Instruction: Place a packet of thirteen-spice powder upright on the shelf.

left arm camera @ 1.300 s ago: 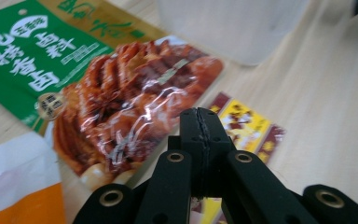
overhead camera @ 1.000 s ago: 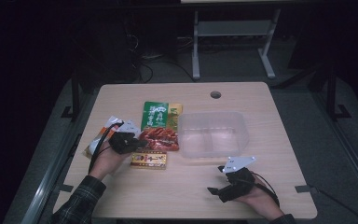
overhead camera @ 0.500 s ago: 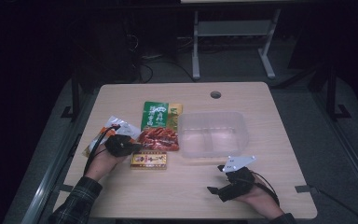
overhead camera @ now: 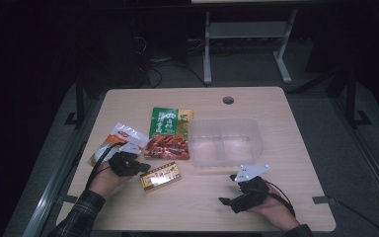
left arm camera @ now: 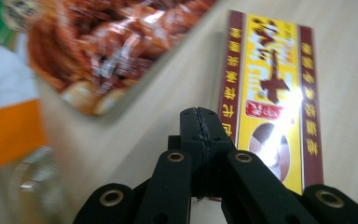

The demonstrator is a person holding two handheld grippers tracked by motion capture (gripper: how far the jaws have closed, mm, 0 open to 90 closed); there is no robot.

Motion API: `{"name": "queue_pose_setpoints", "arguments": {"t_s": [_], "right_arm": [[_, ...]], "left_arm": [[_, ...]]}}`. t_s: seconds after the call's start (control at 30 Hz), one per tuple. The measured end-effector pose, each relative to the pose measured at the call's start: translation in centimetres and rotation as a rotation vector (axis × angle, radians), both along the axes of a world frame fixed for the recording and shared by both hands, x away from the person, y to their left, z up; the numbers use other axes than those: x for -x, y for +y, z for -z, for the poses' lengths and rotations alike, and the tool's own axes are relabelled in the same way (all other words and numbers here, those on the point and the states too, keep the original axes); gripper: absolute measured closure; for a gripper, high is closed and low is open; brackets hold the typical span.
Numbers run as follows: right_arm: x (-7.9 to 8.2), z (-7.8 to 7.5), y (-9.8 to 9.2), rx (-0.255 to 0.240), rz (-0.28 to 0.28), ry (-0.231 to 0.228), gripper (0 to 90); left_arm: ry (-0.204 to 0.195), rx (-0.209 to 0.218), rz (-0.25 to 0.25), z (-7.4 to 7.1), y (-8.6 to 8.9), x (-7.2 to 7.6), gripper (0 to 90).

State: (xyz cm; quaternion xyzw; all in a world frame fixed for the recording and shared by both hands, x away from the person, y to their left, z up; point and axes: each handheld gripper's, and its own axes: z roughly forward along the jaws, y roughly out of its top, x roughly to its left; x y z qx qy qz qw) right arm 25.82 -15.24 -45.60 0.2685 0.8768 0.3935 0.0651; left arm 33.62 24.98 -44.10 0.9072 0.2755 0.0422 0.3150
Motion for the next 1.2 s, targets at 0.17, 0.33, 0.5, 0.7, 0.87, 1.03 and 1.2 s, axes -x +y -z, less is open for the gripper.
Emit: {"name": "queue_pose_setpoints", "arguments": {"t_s": [0.17, 0.33, 0.5, 0.7, 0.87, 1.03, 1.2], "right_arm": [[0.0, 0.0, 0.1, 0.002, -0.008, -0.002, 13.9], [-0.1, 0.0, 0.1, 0.003, -0.013, -0.008, 13.9], [-0.1, 0.0, 0.1, 0.004, -0.013, -0.008, 13.9], [-0.1, 0.0, 0.2, 0.006, -0.014, -0.006, 13.9], [0.0, 0.0, 0.2, 0.000, -0.020, -0.005, 13.9], [-0.1, 0.1, 0.3, 0.005, -0.023, -0.008, 13.9], [-0.1, 0.1, 0.3, 0.000, -0.019, 0.000, 13.9]], "left_arm": [[0.008, -0.015, 0.021, -0.1, -0.5, 1.0, 89.7], [-0.001, 0.025, -0.029, -0.8, -0.2, 1.6, 87.7], [-0.024, 0.084, -0.082, -2.1, 0.2, 3.3, 61.6], [-0.050, 0.081, -0.069, -1.8, -0.5, 6.0, 31.9], [-0.085, 0.025, -0.063, -1.0, -1.3, 6.8, 21.3], [-0.088, 0.001, -0.054, -0.2, -1.9, 6.5, 19.2], [-0.085, -0.012, -0.050, 0.5, -2.0, 6.3, 19.2]]}}
